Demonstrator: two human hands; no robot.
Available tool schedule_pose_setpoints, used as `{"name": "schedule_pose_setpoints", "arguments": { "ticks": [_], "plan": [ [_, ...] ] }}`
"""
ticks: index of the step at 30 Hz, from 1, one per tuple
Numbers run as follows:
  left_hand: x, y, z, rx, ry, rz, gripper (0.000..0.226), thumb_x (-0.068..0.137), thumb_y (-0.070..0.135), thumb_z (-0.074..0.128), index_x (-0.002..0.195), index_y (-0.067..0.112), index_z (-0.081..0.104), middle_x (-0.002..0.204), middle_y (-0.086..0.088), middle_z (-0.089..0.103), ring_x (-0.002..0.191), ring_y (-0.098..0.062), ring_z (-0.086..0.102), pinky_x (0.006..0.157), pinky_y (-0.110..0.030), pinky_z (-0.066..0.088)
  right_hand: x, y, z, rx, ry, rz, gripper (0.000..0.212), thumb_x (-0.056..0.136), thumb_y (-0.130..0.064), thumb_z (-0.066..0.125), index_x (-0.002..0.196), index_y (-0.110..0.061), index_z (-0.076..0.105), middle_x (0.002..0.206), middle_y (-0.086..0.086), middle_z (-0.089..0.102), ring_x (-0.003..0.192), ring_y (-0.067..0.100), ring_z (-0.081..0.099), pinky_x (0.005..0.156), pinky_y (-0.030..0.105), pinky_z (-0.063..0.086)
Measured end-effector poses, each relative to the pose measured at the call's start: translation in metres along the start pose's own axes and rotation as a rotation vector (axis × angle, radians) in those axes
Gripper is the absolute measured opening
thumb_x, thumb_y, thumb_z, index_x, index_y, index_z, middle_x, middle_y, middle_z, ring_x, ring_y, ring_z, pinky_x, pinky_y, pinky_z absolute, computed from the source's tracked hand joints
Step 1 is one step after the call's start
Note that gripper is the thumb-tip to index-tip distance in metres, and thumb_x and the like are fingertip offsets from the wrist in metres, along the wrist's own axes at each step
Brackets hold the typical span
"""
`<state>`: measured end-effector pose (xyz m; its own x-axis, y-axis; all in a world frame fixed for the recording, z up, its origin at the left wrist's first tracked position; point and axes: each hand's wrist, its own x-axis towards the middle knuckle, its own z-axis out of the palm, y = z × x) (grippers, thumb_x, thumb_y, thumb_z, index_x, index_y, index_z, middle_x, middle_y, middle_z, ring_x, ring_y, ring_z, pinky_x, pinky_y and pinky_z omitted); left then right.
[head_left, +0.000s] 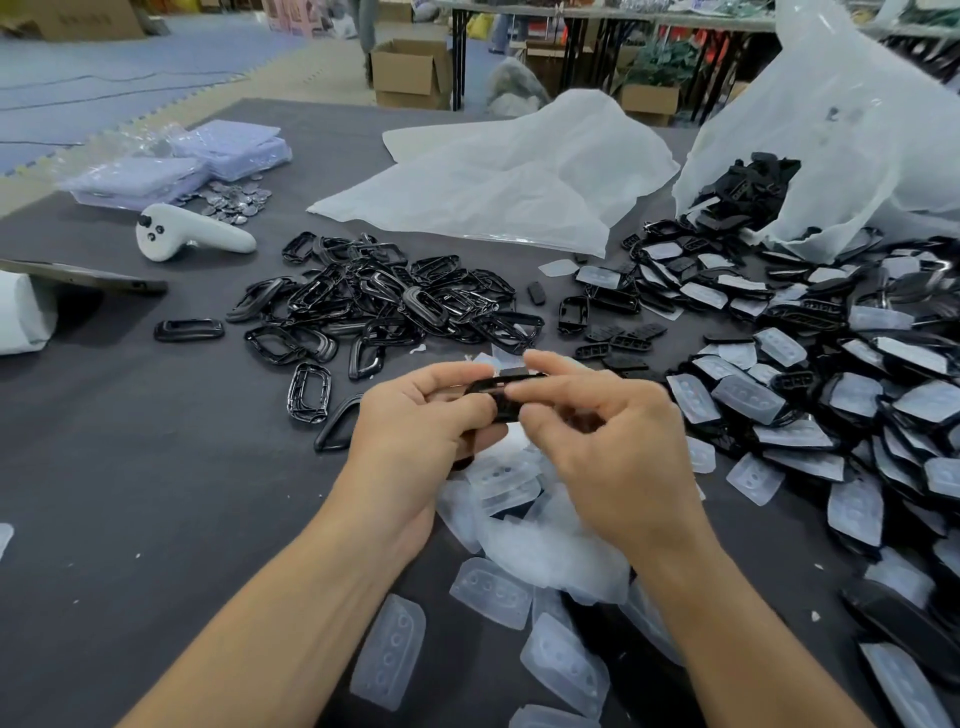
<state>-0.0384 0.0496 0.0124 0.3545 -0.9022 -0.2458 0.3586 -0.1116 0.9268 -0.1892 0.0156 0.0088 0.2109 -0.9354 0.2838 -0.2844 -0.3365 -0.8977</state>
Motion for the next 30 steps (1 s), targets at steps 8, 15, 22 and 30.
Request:
{"name": "schedule_pose_setpoints", "arguments": {
  "ticks": [8,15,22,30],
  "plan": [
    [0.0019,-0.0004,-0.0011,0.118,-0.062,0.131,0.026,0.09,-0.009,0.069,0.099,0.015,0.076,0.086,-0.008,0.081,0.07,-0.014,0.074,0.065,-0.02,0.059,0.0034,0.0042,0.002,0.323,-0.041,0.213,0.022,0.083,-0.01,0.079,0.098,-0.026,0.077,0.072,0.009,0.076,0.057,0.024,0.071,0.057,0.031,0.058],
    [0.002,-0.0027,-0.0016,0.325,-0.047,0.206,0.022,0.09,0.003,0.074,0.096,0.024,0.077,0.077,-0.009,0.079,0.063,-0.017,0.069,0.074,-0.04,0.063,0.0061,0.0084,0.0001,0.289,-0.11,0.256,0.007,0.088,-0.008,0.075,0.088,-0.016,0.074,0.064,0.007,0.07,0.048,0.018,0.06,0.044,0.025,0.045],
    [0.0008,0.005,-0.0045,0.294,-0.138,0.15,0.03,0.07,0.019,0.08,0.096,0.034,0.08,0.08,-0.016,0.076,0.07,-0.019,0.065,0.076,-0.042,0.056,0.007,0.0054,-0.0013,0.23,-0.175,0.278,0.013,0.09,-0.014,0.076,0.079,-0.02,0.073,0.063,0.006,0.071,0.045,0.016,0.058,0.042,0.021,0.041],
    [-0.0028,-0.0022,-0.0003,0.481,-0.015,0.315,0.024,0.088,0.005,0.078,0.085,0.029,0.077,0.067,0.0,0.077,0.058,-0.014,0.074,0.057,-0.026,0.06,0.0076,0.0045,-0.0032,0.253,-0.146,0.3,0.014,0.088,-0.005,0.075,0.079,-0.014,0.069,0.063,0.011,0.069,0.044,0.019,0.055,0.041,0.02,0.039]
  ]
}}
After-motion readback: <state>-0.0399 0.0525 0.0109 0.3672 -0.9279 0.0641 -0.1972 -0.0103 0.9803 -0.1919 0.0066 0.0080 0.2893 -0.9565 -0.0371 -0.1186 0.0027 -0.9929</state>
